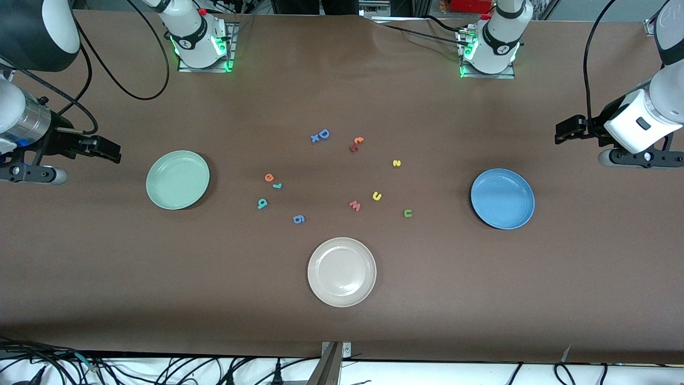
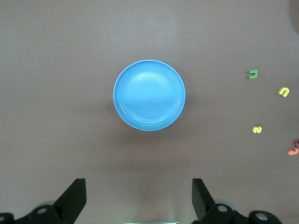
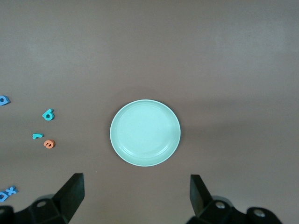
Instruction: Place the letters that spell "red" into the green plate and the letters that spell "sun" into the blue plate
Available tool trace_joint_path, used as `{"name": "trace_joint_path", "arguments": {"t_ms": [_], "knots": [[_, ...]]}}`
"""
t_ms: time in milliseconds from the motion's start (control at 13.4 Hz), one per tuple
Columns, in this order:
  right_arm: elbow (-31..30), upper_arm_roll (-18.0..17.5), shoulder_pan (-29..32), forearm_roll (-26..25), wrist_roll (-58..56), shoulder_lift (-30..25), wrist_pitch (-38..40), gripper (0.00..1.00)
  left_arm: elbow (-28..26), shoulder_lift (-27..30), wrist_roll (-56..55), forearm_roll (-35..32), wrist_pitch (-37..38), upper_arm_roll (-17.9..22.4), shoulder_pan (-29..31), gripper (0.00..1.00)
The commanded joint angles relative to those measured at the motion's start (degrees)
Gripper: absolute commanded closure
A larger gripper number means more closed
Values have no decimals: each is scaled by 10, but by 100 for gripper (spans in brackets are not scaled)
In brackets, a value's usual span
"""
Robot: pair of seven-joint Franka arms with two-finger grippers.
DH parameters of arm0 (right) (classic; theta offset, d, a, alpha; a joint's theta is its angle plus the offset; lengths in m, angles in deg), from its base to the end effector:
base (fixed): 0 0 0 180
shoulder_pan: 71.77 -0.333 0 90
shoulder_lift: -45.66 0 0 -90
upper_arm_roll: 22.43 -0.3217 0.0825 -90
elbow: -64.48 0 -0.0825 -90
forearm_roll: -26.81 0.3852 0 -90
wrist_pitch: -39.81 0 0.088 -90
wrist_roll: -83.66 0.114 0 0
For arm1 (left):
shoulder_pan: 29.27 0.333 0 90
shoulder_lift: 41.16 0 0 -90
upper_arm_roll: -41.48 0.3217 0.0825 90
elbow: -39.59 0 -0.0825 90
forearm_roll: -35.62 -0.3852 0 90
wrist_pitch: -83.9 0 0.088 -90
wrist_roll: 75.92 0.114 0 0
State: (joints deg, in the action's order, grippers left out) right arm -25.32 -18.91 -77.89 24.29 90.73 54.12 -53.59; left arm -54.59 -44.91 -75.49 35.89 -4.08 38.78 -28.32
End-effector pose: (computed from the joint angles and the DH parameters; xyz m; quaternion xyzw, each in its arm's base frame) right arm 0.5995 0.0248 0.5446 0.9981 -0.0366 -0.0399 0.0299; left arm 0.5630 -0.0170 0.5497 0.9960 -0.0189 -0.0867 0.0029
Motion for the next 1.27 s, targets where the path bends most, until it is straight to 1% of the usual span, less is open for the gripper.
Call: {"name": "trace_joint_path", "arguments": {"t_ms": [0, 448, 672, 747, 971, 1195], "knots": [[2, -1, 1, 8, 5, -1, 5, 0, 1, 1, -6, 3, 2, 1, -2, 0], [9, -1, 0, 10, 2, -1, 4, 0, 1, 0, -6, 3, 2, 1, -2, 0], [16, -2, 0, 37, 25, -1, 5, 0, 1, 0, -6, 3, 2, 1, -2, 0], [16, -3, -1, 38, 30, 0, 5, 0, 1, 0, -6, 3, 2, 1, -2, 0], [15, -4, -35, 37, 46, 19, -4, 0, 2, 0, -6, 3, 2, 1, -2, 0], [11, -4, -78, 39, 127, 45, -48, 0, 2, 0, -6, 3, 2, 1, -2, 0]]}}
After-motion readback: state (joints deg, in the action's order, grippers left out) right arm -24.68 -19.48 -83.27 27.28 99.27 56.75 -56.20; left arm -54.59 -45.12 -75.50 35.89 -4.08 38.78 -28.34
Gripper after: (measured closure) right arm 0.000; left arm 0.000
